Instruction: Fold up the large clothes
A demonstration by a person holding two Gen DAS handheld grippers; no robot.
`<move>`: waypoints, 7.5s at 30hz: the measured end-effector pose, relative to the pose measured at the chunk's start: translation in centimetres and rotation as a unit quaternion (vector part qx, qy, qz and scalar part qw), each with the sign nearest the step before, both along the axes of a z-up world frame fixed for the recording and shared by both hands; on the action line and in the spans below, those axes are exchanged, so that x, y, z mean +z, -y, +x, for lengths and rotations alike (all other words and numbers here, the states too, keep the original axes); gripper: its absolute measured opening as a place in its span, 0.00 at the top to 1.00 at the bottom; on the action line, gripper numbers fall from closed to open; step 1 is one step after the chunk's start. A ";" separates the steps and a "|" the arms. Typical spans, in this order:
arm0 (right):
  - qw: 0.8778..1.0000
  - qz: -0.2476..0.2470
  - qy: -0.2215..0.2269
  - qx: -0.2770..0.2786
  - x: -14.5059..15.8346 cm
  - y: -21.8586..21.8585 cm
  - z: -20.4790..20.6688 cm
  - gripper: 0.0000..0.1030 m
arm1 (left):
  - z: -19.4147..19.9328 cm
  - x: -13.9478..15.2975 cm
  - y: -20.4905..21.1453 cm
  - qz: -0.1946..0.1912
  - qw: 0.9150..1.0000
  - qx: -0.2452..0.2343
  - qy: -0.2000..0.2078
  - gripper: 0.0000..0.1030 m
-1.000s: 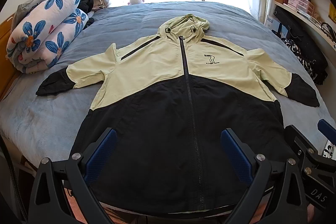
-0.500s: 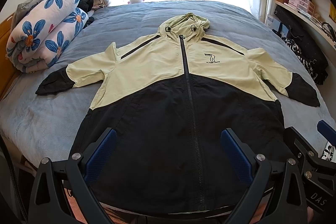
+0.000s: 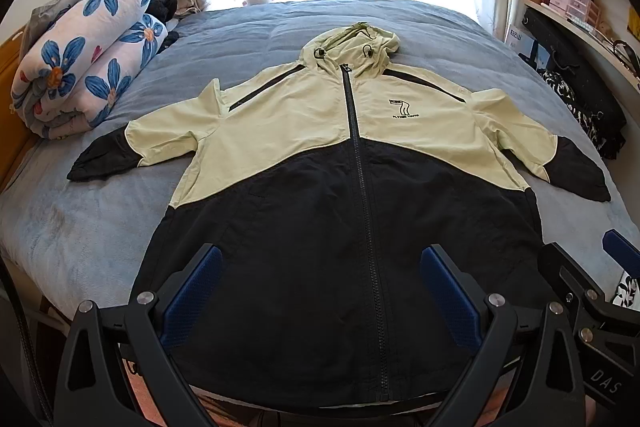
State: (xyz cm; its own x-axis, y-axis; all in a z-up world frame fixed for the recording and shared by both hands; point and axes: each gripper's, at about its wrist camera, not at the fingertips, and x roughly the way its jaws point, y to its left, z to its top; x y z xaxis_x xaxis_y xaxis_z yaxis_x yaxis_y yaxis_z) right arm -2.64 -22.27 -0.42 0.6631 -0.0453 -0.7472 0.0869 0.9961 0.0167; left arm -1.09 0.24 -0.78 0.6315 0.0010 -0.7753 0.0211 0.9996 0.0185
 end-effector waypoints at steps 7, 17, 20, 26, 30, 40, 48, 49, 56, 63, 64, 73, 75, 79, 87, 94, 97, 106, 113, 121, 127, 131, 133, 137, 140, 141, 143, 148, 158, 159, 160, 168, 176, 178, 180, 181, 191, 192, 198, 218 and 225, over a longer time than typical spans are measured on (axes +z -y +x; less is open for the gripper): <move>1.000 0.001 -0.001 0.001 -0.1 0.0 0.0 0.00 | 0.0 -0.2 -0.1 -0.001 1.000 0.000 -0.002 0.04; 1.000 0.002 -0.003 0.002 -0.3 -0.2 0.0 0.00 | -0.1 -0.8 0.0 0.000 1.000 -0.002 -0.005 0.04; 1.000 0.002 -0.003 0.001 -0.3 -0.2 0.0 0.00 | -0.2 -0.9 0.0 0.001 1.000 -0.002 -0.005 0.04; 1.000 0.002 -0.003 0.002 -0.3 -0.1 0.0 0.00 | -0.1 -0.9 0.1 0.001 1.000 -0.002 -0.008 0.04; 1.000 0.002 -0.004 0.002 -0.5 -0.2 0.0 0.00 | 0.0 -0.8 0.1 0.001 1.000 -0.002 -0.007 0.04; 1.000 0.003 -0.004 0.002 -0.6 -0.3 -0.1 0.00 | 0.1 -0.9 0.1 0.001 1.000 -0.002 -0.009 0.04; 1.000 0.003 -0.005 0.002 -0.4 -0.1 0.1 0.00 | 0.1 -0.9 0.2 0.001 1.000 -0.002 -0.010 0.04; 1.000 0.003 -0.005 0.002 -0.4 -0.1 0.1 0.00 | 0.2 -0.9 0.2 0.001 1.000 -0.002 -0.010 0.04; 1.000 0.003 -0.005 0.002 -0.4 -0.1 0.1 0.00 | 0.2 -0.9 0.4 0.003 1.000 -0.003 -0.009 0.04; 1.000 0.004 -0.004 0.003 -0.6 -0.2 0.0 0.00 | 0.6 -0.7 1.0 0.007 1.000 -0.006 -0.011 0.04; 1.000 0.004 -0.003 0.003 -0.6 -0.3 -0.1 0.00 | 0.7 -0.5 1.1 0.008 1.000 -0.006 -0.012 0.04; 1.000 -0.002 0.004 0.006 0.1 0.2 0.2 0.00 | 1.6 0.4 1.7 0.010 1.000 -0.012 -0.008 0.04; 1.000 -0.003 0.006 0.008 0.5 0.4 0.4 0.00 | 2.0 0.8 1.8 0.003 1.000 -0.012 -0.008 0.04; 1.000 0.001 0.009 0.011 1.4 1.4 1.0 0.00 | 3.0 1.7 2.0 -0.006 1.000 -0.012 -0.005 0.04; 0.999 0.035 0.013 0.006 3.7 3.9 3.1 0.00 | 5.2 4.7 3.2 0.000 0.999 -0.030 0.038 0.04; 1.000 0.011 0.019 -0.006 6.5 6.4 6.0 0.00 | 8.8 7.6 5.4 0.005 0.997 -0.054 0.059 0.04; 1.000 0.012 0.022 -0.012 7.6 8.2 7.2 0.01 | 11.0 8.5 6.9 -0.002 0.996 -0.073 0.055 0.04; 0.996 0.031 0.029 -0.076 8.6 16.6 10.4 0.01 | 16.4 8.3 13.5 -0.001 0.989 -0.128 0.068 0.04; 0.985 0.068 -0.041 -0.156 3.4 25.6 12.9 0.12 | 20.3 4.1 20.6 0.006 0.984 -0.174 0.038 0.04; 0.942 0.114 -0.119 -0.292 -4.0 38.0 13.2 0.13 | 24.0 -2.8 27.7 0.049 0.981 -0.187 -0.013 0.04; 0.892 0.171 -0.165 -0.384 -9.2 45.6 11.9 0.19 | 26.2 -6.6 30.4 0.053 0.983 -0.174 -0.036 0.04; 0.882 0.197 -0.181 -0.388 -11.6 46.2 12.3 0.19 | 27.3 -8.3 31.6 0.066 0.984 -0.159 -0.047 0.04; 0.886 0.185 -0.191 -0.379 -12.6 45.7 13.0 0.26 | 27.8 -9.2 32.1 0.066 0.983 -0.160 -0.066 0.04; 0.899 0.142 -0.198 -0.364 -13.0 44.6 14.3 0.80 | 28.0 -9.7 32.4 0.064 0.982 -0.164 -0.070 0.05; 0.919 0.116 -0.166 -0.339 -10.6 42.3 15.2 0.93 | 27.5 -9.0 31.9 0.065 0.982 -0.167 -0.059 0.05; 0.933 0.088 -0.146 -0.317 -9.0 40.8 15.7 0.93 | 27.3 -8.6 31.5 0.064 0.982 -0.167 -0.053 0.05; 0.954 0.042 -0.110 -0.276 -6.0 37.3 16.5 0.93 | 26.8 -7.6 30.3 0.062 0.984 -0.163 -0.039 0.05; 0.984 -0.031 -0.030 -0.171 0.6 27.6 17.9 0.93 | 26.2 -4.9 26.3 0.046 0.988 -0.148 -0.020 0.05; 0.994 -0.098 0.025 -0.037 4.6 14.2 18.6 0.93 | 24.8 -1.7 17.6 0.033 0.993 -0.112 0.003 0.05; 0.994 -0.100 0.027 -0.028 4.6 13.3 18.5 0.93 | 24.7 -1.6 16.8 0.035 0.993 -0.109 0.004 0.05; 0.994 -0.101 0.028 -0.019 4.6 12.4 18.4 0.93 | 24.5 -1.5 16.2 0.036 0.994 -0.107 0.004 0.05; 0.995 -0.093 0.027 0.035 3.5 6.7 18.9 0.93 | 23.3 -1.9 11.5 0.040 0.995 -0.087 -0.004 0.05; 0.995 -0.049 -0.013 0.091 -2.0 0.7 19.6 0.89 | 22.9 -3.9 7.6 0.026 0.997 -0.060 -0.029 0.05; 0.993 -0.036 -0.036 0.104 -4.2 -0.5 19.6 0.83 | 22.9 -4.7 7.0 0.022 0.997 -0.057 -0.041 0.05; 0.991 -0.028 -0.070 0.109 -6.8 -1.3 19.5 0.70 | 22.8 -5.6 6.5 0.014 0.996 -0.062 -0.056 0.05; 0.991 -0.023 -0.082 0.108 -7.7 -1.5 19.3 0.65 | 22.8 -5.9 6.5 0.010 0.996 -0.065 -0.061 0.05; 0.995 0.040 -0.081 0.050 -8.4 2.4 14.7 0.60 | 23.5 -9.0 6.9 -0.110 0.981 -0.115 -0.114 0.07; 0.995 0.042 -0.077 0.042 -8.1 3.1 14.0 0.60 | 23.6 -9.6 7.2 -0.128 0.976 -0.119 -0.127 0.07; 0.995 0.073 -0.068 0.020 -7.7 4.7 12.3 0.60 | 23.3 -13.0 9.0 -0.181 0.958 -0.119 -0.187 0.32; 0.993 0.092 -0.066 -0.015 -7.6 7.1 11.0 0.60 | 27.5 0.9 8.9 -0.049 0.991 -0.113 0.046 0.91; 0.993 0.079 -0.084 -0.022 -8.5 7.6 11.9 0.60 | 29.3 -5.6 1.5 0.001 0.999 -0.044 -0.031 0.77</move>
State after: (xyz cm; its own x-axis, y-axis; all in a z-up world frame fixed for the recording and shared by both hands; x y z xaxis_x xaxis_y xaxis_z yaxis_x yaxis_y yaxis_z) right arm 9.26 -29.82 -8.92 0.5285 0.0559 -0.8471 0.1450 0.9772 0.1550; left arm 28.18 -1.27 -6.42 0.5808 -0.0500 -0.8125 0.1092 0.9939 0.0169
